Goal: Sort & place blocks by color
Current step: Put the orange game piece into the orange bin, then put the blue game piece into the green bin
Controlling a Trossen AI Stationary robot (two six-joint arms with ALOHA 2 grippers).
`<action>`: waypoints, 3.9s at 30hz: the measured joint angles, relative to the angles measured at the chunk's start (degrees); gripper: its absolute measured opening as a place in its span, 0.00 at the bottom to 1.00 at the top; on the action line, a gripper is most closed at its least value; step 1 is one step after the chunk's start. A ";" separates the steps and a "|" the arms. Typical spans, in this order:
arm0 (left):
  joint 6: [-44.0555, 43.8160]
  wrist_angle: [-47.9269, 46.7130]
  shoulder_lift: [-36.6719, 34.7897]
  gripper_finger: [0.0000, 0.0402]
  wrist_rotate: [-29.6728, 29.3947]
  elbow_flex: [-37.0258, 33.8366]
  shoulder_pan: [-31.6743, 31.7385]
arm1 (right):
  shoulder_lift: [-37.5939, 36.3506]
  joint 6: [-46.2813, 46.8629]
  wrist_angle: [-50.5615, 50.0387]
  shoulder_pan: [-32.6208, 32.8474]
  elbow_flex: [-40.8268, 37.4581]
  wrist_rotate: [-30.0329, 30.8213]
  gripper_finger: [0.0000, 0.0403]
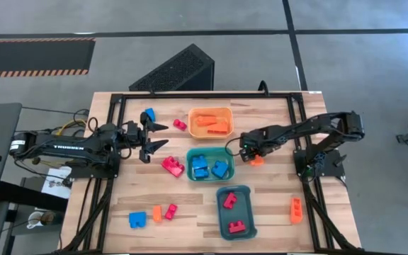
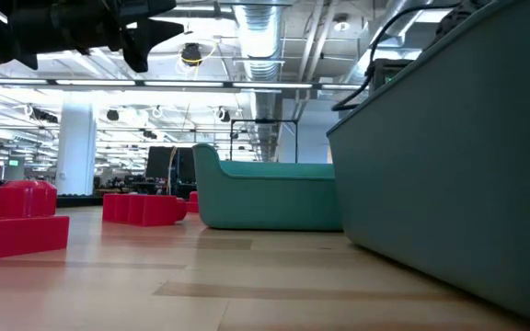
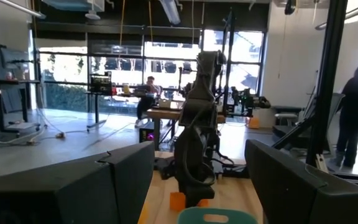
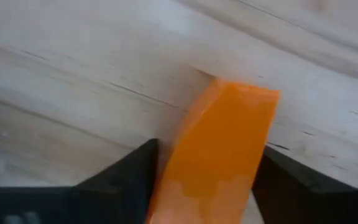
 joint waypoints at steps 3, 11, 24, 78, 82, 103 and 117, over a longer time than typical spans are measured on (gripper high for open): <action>-0.97 0.00 0.00 0.59 0.15 0.00 0.00 | -0.44 -0.04 -0.18 0.28 -0.06 -0.20 0.43; -2.25 -0.02 0.00 0.59 0.48 0.00 -0.06 | -12.16 -1.45 1.20 -0.93 -0.30 0.11 0.39; -0.85 1.53 0.00 0.59 -1.16 0.00 -0.04 | -21.55 -16.92 39.04 -4.95 0.56 14.95 0.39; -0.02 1.33 0.00 0.59 -1.39 0.00 -0.04 | -36.22 -31.01 36.08 19.95 0.58 27.30 0.61; -0.04 1.33 0.00 0.59 -1.38 0.02 -0.04 | -36.55 -26.22 30.87 25.36 0.58 33.20 0.61; 1.56 -5.12 0.00 0.59 7.82 0.24 -0.02 | -28.24 -11.35 18.18 31.12 1.95 31.96 0.56; -1.23 -45.20 2.06 0.59 -30.13 10.90 1.52 | -16.64 -17.37 13.85 30.65 13.85 27.76 0.55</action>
